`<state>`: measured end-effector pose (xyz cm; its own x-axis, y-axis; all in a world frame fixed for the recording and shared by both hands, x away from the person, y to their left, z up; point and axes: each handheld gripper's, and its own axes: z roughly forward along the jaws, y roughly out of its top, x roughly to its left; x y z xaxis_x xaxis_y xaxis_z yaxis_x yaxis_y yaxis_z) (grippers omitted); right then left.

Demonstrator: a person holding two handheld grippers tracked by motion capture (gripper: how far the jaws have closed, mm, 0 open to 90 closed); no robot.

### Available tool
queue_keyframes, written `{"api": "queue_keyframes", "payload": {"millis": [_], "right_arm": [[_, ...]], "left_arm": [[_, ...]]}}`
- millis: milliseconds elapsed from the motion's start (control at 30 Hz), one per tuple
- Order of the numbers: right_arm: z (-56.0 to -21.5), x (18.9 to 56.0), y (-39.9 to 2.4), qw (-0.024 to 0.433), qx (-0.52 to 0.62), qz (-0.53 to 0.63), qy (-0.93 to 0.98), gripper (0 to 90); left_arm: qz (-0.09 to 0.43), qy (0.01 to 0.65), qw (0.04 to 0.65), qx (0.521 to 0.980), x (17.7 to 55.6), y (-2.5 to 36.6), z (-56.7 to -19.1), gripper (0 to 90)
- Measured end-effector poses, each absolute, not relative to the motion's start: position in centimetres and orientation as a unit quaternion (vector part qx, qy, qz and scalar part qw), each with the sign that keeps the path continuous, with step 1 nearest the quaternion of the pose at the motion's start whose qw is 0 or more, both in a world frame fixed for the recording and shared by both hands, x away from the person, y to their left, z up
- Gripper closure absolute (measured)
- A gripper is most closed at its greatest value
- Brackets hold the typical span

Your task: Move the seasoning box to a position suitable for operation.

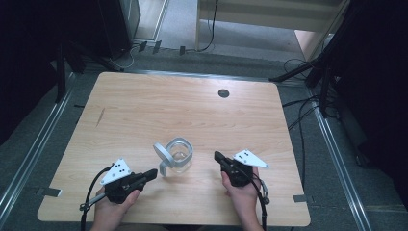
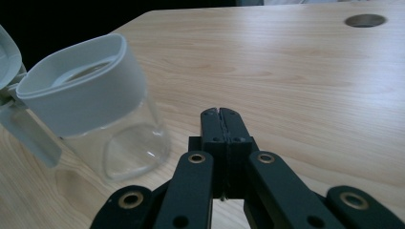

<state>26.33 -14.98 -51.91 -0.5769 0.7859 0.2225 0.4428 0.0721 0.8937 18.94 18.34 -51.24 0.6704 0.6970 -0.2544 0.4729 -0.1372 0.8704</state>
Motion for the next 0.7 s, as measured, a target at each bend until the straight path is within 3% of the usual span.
{"api": "queue_keyframes", "payload": {"millis": [300,700], "right_arm": [[-51.9,28.6,-11.8,0.139,0.424,0.537,0.716,90.0],[-52.5,27.9,-10.2,0.127,0.397,0.534,0.736,90.0]], "left_arm": [[0.104,0.361,0.503,0.778,19.2,16.0,-51.9,90.0],[0.113,0.378,0.496,0.774,20.7,17.5,-52.2,90.0]]}}
